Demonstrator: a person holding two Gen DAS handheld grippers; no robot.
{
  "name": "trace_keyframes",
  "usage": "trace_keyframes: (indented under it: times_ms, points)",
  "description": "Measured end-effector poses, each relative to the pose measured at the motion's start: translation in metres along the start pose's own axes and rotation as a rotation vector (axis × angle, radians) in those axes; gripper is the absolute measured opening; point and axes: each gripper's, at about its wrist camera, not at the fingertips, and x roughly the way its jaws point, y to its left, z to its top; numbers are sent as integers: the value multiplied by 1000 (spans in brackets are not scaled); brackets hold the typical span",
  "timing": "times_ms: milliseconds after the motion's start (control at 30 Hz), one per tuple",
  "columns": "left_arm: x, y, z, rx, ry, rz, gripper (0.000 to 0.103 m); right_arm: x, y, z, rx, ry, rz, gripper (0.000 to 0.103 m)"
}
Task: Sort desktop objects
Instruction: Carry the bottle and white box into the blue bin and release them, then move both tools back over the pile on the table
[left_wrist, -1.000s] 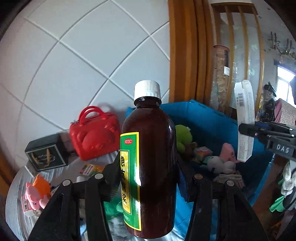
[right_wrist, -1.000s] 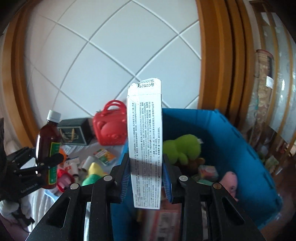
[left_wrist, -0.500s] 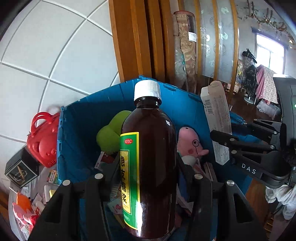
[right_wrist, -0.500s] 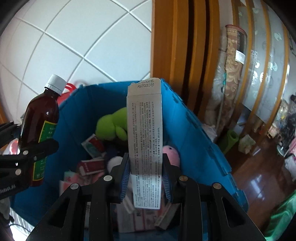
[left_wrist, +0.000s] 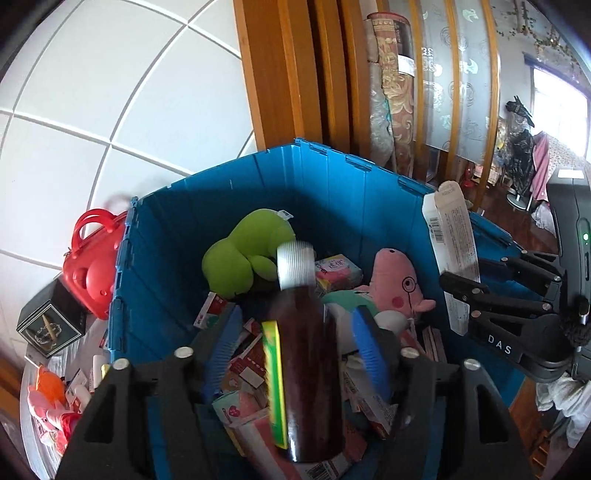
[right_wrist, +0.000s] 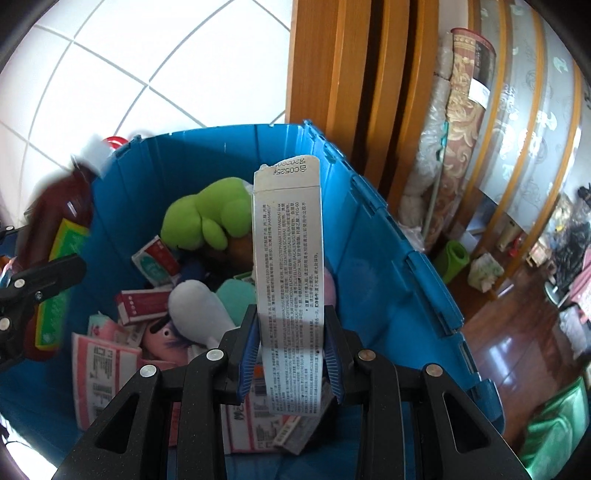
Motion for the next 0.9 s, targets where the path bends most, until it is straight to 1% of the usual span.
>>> trace_keyframes:
  times_ms: [33, 100, 167, 233, 300, 367, 467, 500, 533, 567, 600, 667, 800, 833, 900]
  points:
    - [-1, 1, 0, -4, -5, 1, 68, 1, 0, 0, 1, 2, 1, 33]
    - [-3, 5, 0, -14, -11, -3, 68, 2, -1, -1, 12, 6, 9, 47]
    - [-5, 8, -1, -23, -16, -5, 69, 1, 0, -1, 11, 5, 5, 83]
    - [-10, 11, -2, -34, -25, -2, 69, -1, 0, -2, 13, -4, 6, 97]
    - [-17, 15, -4, -43, -40, -1, 69, -6, 1, -2, 15, -13, 16, 103]
    - [-27, 20, -7, -57, -69, 8, 69, -11, 1, -1, 22, -26, 29, 103]
    - [-47, 30, -15, -78, -138, 41, 69, -23, 5, -1, 46, -62, 58, 103]
    - [-55, 34, -19, -88, -163, 53, 73, -30, 6, -1, 57, -82, 71, 103]
    - [-63, 40, -23, -102, -190, 65, 74, -36, 8, -1, 68, -103, 84, 103]
    - [-69, 46, -28, -120, -212, 75, 77, -46, 10, 0, 82, -135, 104, 103]
    - [-76, 54, -33, -143, -231, 84, 84, -52, 12, 1, 93, -160, 117, 103]
    - [-84, 70, -41, -179, -249, 84, 89, -74, 19, 2, 124, -256, 151, 103]
    - [-97, 107, -58, -234, -265, 120, 89, -108, 38, 4, 181, -447, 212, 103]
    - [-100, 117, -64, -240, -271, 133, 89, -113, 45, 6, 194, -471, 233, 103]
    - [-107, 138, -77, -264, -273, 172, 89, -117, 60, 10, 209, -484, 278, 103]
